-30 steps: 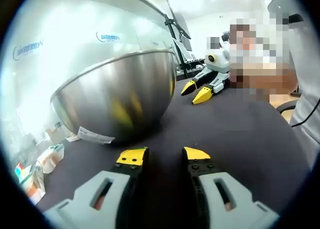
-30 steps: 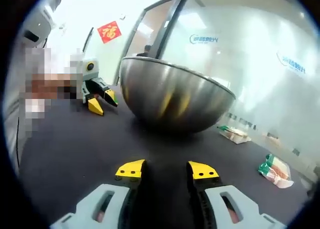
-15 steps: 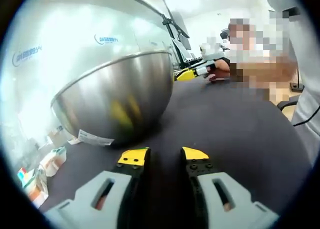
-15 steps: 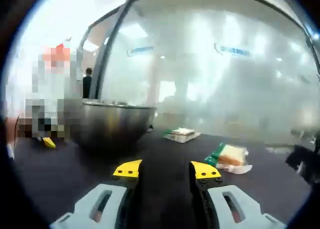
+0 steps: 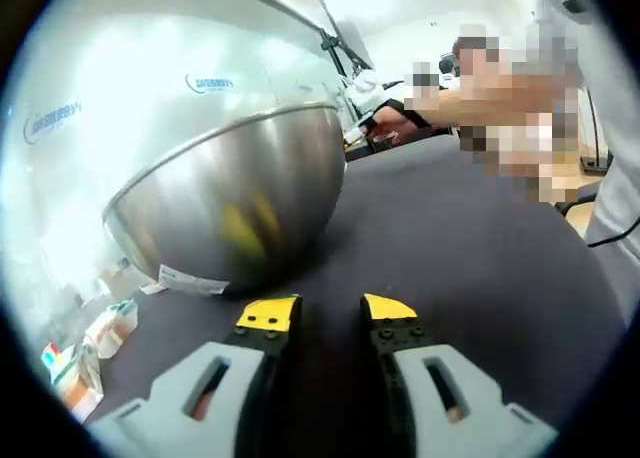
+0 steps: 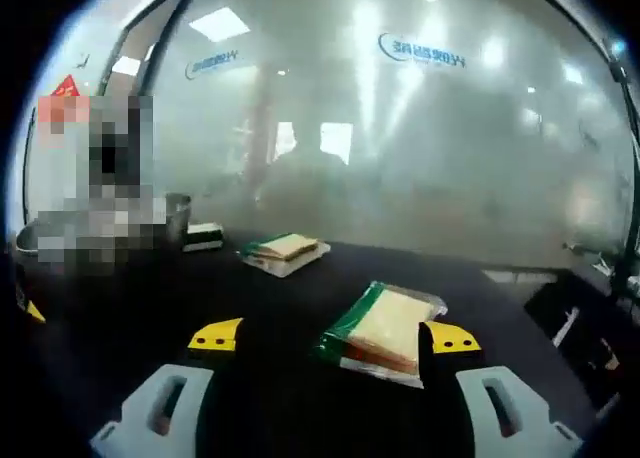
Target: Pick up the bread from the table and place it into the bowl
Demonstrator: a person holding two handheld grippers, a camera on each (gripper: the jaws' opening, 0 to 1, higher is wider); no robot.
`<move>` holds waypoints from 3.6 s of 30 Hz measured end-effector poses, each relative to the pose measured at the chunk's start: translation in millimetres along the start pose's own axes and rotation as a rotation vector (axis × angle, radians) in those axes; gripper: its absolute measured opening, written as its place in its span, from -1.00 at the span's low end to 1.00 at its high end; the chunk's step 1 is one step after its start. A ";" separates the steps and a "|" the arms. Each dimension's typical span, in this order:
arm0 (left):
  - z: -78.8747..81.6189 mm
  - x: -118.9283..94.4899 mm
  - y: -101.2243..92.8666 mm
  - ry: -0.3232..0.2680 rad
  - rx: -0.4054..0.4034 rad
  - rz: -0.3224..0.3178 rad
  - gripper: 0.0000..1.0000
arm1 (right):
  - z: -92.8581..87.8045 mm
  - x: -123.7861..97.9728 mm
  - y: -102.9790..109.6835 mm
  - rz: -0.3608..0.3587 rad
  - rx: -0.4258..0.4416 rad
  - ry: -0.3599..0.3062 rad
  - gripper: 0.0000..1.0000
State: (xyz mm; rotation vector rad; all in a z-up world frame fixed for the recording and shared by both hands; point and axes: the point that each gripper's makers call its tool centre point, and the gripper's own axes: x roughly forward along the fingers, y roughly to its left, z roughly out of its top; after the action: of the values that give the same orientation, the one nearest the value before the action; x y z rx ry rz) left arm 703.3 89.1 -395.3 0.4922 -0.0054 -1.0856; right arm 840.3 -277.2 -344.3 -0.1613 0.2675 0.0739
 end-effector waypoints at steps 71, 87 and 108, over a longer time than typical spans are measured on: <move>2.1 -2.3 -6.4 -0.003 0.000 0.002 -0.63 | 44.3 69.5 0.9 0.036 0.119 0.244 0.11; -0.6 -1.6 -3.3 -0.002 0.003 0.004 -0.63 | 185.9 -22.1 191.3 0.538 -0.138 0.002 0.11; -1.9 -0.5 -2.3 0.001 0.013 0.003 -0.63 | 85.0 -10.4 299.4 0.799 -0.533 0.264 0.11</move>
State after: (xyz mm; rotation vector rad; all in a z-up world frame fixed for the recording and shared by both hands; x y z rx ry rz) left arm 701.6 89.4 -397.8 0.5048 -0.0122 -1.0830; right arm 824.1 31.3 -305.2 -0.5898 0.5614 0.9268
